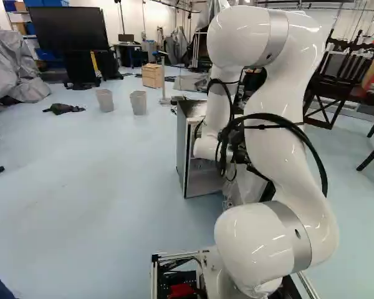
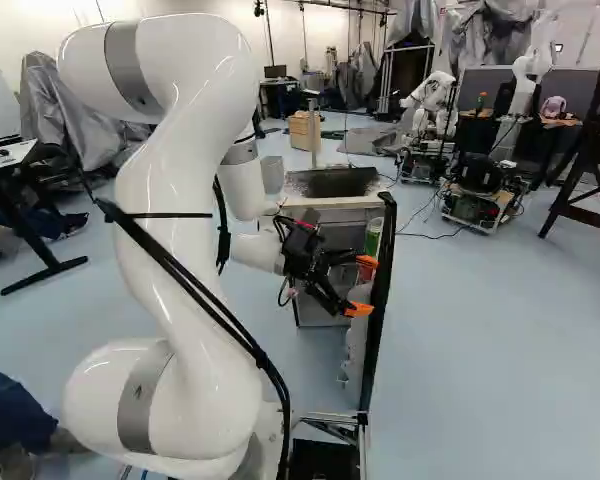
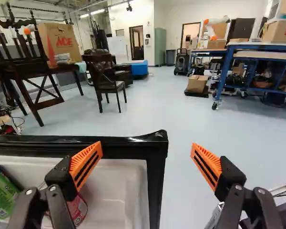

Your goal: Grab a drink from the fridge

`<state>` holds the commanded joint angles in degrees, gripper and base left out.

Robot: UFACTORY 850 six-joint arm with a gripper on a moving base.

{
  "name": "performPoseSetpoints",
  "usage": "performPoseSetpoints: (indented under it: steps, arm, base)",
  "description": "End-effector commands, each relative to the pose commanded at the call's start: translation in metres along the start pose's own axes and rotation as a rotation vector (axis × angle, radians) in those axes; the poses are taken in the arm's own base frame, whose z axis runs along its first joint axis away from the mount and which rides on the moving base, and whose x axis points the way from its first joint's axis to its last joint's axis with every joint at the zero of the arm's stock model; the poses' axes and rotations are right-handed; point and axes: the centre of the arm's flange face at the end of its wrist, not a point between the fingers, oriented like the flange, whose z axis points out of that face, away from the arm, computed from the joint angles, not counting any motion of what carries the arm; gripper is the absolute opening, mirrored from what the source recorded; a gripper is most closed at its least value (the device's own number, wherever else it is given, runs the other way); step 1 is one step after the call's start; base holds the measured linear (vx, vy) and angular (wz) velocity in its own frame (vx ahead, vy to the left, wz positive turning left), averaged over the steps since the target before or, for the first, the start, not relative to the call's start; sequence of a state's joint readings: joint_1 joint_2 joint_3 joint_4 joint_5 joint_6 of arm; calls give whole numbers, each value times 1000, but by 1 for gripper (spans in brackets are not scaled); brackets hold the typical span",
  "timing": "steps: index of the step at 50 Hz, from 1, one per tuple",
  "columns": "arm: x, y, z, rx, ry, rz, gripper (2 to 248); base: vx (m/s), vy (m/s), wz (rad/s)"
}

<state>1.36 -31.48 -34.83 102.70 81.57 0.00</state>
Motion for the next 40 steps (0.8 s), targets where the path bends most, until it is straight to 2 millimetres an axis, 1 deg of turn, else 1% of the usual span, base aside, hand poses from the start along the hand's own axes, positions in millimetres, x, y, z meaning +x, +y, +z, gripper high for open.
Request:
performPoseSetpoints:
  steps: [40]
  arm:
    - [11,-41,50,-134,-3,99,247]
  base:
    - [0,0,0]
